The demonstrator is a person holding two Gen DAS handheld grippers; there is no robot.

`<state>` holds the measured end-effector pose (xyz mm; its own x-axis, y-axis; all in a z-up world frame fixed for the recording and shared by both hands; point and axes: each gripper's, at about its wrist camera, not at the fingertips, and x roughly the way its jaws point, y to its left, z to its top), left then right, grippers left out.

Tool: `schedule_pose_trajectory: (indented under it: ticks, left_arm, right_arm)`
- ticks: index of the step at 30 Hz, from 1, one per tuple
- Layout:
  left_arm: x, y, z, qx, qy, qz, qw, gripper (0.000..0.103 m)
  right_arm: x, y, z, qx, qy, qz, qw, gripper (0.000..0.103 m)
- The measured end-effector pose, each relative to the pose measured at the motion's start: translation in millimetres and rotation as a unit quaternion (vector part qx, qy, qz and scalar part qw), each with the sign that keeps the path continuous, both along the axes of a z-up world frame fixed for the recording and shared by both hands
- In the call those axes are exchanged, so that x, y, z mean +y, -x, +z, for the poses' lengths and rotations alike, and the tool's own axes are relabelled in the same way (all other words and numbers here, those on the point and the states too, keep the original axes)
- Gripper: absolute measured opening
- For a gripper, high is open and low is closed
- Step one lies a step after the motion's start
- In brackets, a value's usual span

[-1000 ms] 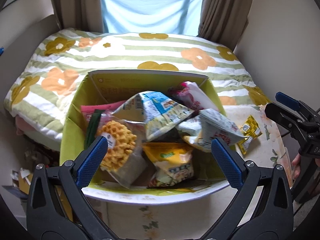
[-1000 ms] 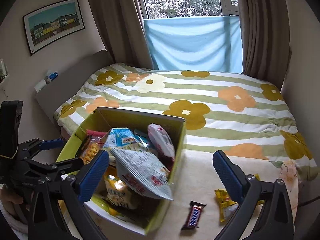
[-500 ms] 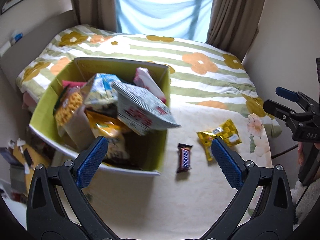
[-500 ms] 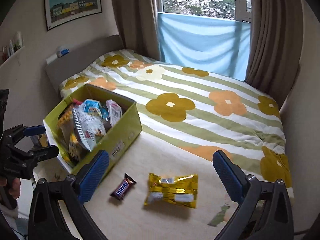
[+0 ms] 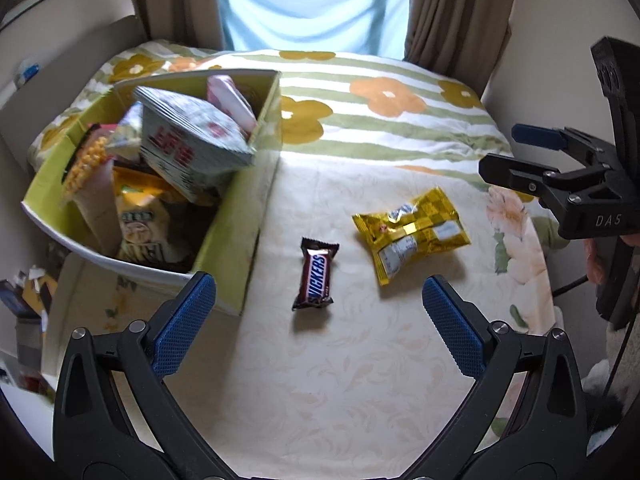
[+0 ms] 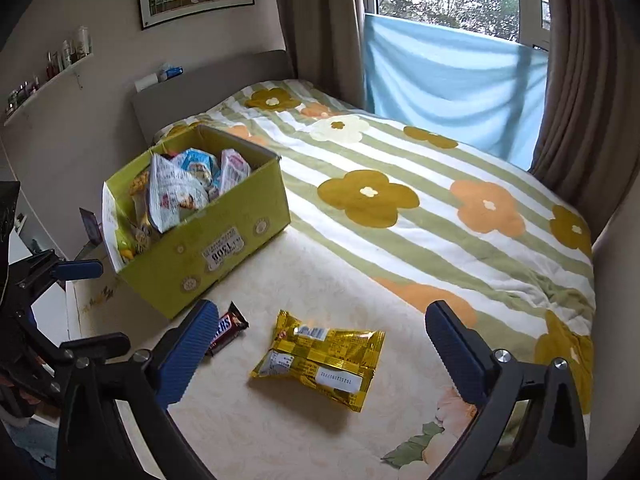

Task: Organize snacks
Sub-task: 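Move both tools back over the Snickers bar and gold packet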

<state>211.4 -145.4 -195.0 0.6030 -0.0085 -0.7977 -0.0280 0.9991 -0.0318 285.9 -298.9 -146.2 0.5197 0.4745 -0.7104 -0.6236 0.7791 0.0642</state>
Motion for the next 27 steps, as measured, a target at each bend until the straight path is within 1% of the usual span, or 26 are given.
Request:
schedule_pose_trajectory:
  ticks: [3,5,7,10,13,17,19,23,26,27]
  left_arm:
    - [-8.2,-10.1,-24.9,0.007,-0.008,-0.004,0.9999,0.099]
    - [-12.8,-19.4,-42.9,0.009,-0.023,0.000,0.9997,0.097]
    - [-17.4,-30.7,-63.4,0.011,-0.035,0.003,0.9993,0.091]
    - [-21.9,-44.4,-89.9,0.024,-0.040,0.006,0.9989,0.083]
    - [-23.5,-55.0,-109.7,0.037,-0.045,0.010,0.9982,0.079]
    - [-18.9,-60.9,-119.8,0.045,-0.045,0.015,0.9979,0.076]
    - [-14.7,-62.8,-122.4,0.049,-0.034,0.016,0.9981,0.074]
    - [-13.7,-65.1,-122.7,0.054,-0.028,0.009,0.9981,0.071]
    - [-15.3,-66.6,-121.8,0.059,-0.020,0.003,0.9981,0.061]
    - [-16.6,-66.9,-121.0,0.060,-0.021,-0.001,0.9980,0.056]
  right_arm:
    - [-1.7,-7.2,-18.8,0.007,0.002,0.010,1.000,0.103]
    - [-1.8,-11.1,-30.9,0.005,0.007,0.020,1.000,0.103]
    - [-0.9,-14.9,-44.3,0.005,0.014,0.034,0.999,0.103]
    - [1.2,-19.7,-66.0,0.006,0.024,0.060,0.998,0.103]
    - [3.7,-25.6,-84.4,0.009,0.045,0.077,0.996,0.103]
    - [6.8,-31.5,-97.1,0.010,0.065,0.104,0.992,0.103]
    - [8.8,-32.5,-98.6,0.008,0.071,0.125,0.990,0.103]
    - [19.6,-28.2,-96.9,-0.003,0.100,0.184,0.978,0.103]
    - [27.8,-26.1,-93.6,-0.002,0.112,0.222,0.969,0.103]
    - [30.9,-26.2,-92.9,-0.001,0.118,0.235,0.965,0.103]
